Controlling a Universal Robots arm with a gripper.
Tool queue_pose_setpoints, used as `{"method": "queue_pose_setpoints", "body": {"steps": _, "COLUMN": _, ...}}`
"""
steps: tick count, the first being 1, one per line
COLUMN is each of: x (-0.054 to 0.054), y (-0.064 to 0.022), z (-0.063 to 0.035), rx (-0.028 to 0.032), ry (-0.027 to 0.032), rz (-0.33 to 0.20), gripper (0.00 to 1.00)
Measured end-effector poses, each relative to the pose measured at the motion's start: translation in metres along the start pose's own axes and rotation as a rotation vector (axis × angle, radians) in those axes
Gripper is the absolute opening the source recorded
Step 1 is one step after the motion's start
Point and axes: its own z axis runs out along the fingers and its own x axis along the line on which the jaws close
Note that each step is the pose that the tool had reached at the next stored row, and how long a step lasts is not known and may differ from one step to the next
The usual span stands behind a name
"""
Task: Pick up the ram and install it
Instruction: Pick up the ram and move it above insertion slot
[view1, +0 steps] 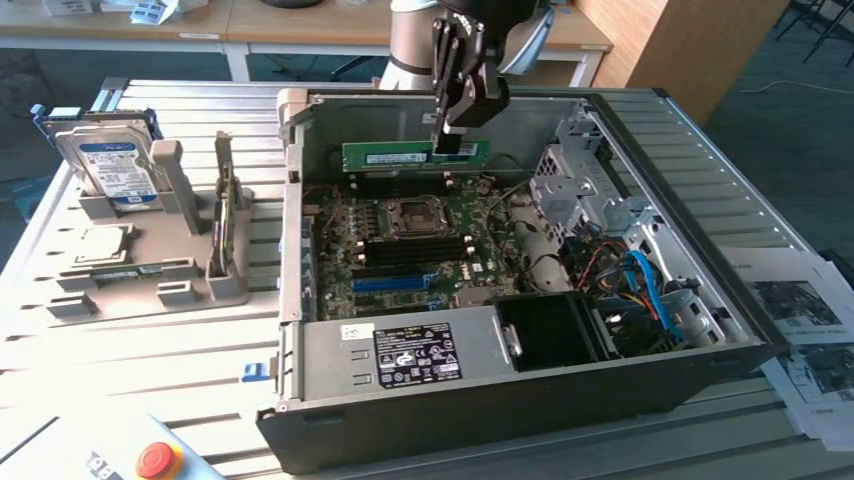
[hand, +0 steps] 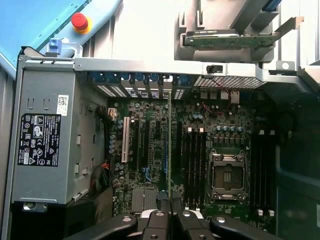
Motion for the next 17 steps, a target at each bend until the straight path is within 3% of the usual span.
{"method": "queue_pose_setpoints", "body": {"steps": 4, "x": -0.002, "y": -0.0001, "z": 0.0005, "rx": 0.0, "ry": -0.0001, "rz": 0.0, "gripper": 0.12}}
{"method": "queue_pose_setpoints", "body": {"steps": 17, "x": -0.028, "y": -0.001, "z": 0.0031, "rx": 0.0, "ry": 0.0, "rz": 0.0, "gripper": 0.12}}
